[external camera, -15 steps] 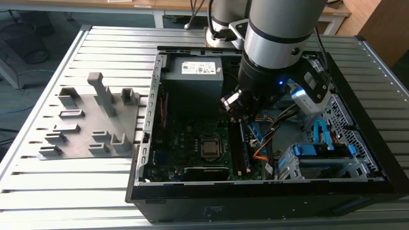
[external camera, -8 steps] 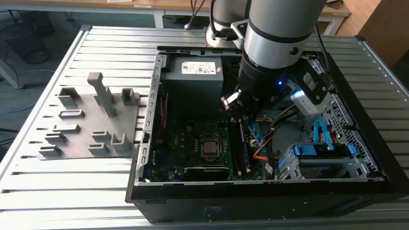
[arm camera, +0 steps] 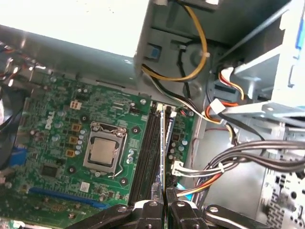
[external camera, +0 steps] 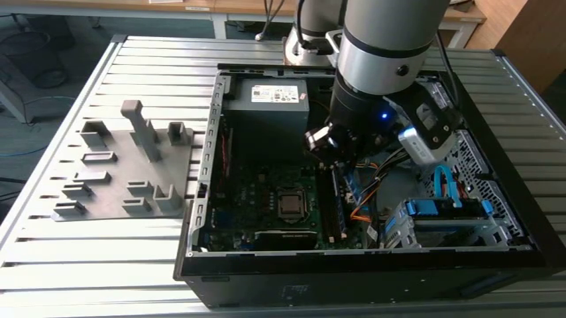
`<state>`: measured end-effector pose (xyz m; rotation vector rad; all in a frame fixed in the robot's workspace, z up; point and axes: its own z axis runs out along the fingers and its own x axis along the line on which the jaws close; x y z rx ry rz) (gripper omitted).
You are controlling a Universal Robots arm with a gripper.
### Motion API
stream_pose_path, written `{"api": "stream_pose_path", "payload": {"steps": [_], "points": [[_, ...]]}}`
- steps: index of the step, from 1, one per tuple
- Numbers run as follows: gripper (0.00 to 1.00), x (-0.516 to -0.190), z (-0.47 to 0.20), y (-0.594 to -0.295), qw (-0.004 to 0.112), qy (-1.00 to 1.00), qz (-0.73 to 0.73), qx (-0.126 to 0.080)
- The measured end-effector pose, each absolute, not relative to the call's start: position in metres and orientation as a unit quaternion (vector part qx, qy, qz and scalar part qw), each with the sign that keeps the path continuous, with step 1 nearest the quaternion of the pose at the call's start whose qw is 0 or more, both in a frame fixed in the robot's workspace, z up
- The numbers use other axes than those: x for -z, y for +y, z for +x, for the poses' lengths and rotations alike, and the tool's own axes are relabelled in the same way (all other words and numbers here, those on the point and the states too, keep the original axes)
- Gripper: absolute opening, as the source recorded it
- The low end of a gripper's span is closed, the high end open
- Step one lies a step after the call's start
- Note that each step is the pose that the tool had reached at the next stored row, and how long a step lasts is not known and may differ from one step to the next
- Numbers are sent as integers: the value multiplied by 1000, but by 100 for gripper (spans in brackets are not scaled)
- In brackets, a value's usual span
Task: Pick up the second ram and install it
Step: 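Insert the second ram into the second slot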
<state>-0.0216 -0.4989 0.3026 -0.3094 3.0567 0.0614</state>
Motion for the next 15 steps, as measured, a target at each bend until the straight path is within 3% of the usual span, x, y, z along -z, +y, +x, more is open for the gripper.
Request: {"api": "stream_pose_path", "payload": {"steps": [4, 10, 15], "points": [[14, -302, -22, -499, 31, 997, -75, -18], [14, -301, -22, -499, 8, 999, -49, -19], [14, -300, -22, -499, 7, 1000, -20, -19]]}}
